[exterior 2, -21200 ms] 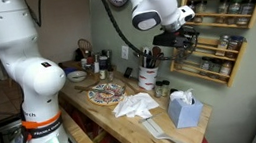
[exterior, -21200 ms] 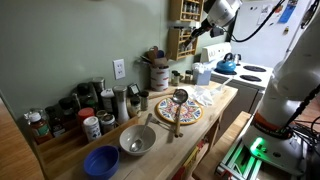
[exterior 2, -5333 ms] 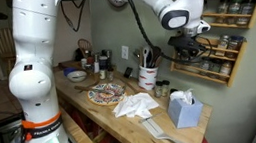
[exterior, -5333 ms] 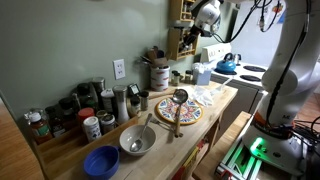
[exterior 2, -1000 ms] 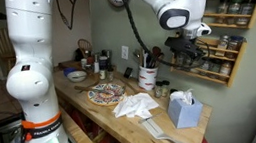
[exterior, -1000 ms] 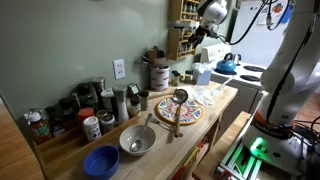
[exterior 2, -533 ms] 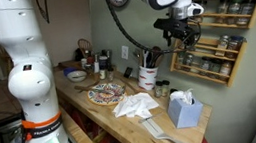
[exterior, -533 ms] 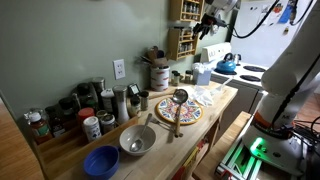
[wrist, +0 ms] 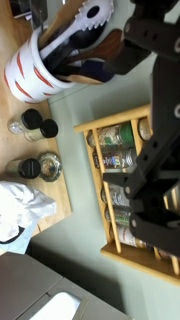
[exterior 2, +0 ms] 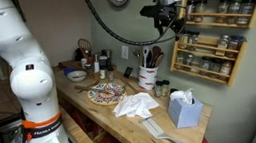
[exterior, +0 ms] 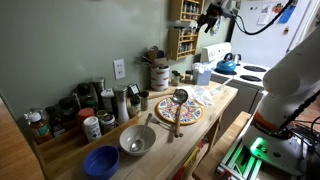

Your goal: Pick up the spice container with black substance in it and put it on the far right of the bottom shelf of the bottom spice rack

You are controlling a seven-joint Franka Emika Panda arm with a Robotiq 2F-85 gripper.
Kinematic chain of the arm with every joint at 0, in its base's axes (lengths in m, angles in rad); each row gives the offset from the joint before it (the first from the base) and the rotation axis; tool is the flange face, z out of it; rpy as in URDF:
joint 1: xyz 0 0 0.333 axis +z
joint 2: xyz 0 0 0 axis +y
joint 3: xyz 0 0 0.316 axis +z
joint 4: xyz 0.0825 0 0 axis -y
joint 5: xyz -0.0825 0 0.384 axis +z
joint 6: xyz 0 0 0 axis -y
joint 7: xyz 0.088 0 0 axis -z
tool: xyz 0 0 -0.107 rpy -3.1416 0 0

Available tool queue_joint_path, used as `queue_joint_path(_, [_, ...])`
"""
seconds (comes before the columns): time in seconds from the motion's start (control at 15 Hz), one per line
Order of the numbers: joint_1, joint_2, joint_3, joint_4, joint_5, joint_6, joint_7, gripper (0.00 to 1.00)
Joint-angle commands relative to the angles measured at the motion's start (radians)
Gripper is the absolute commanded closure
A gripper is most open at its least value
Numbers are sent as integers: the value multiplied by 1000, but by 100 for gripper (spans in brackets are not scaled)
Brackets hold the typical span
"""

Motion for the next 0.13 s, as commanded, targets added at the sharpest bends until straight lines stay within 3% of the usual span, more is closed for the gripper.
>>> queue_joint_path(0.0, [45,-15,-38,-6,-16,-7,3,0])
queue_joint_path(0.07, [50,-24,-42,-14,-16,-8,-3,0])
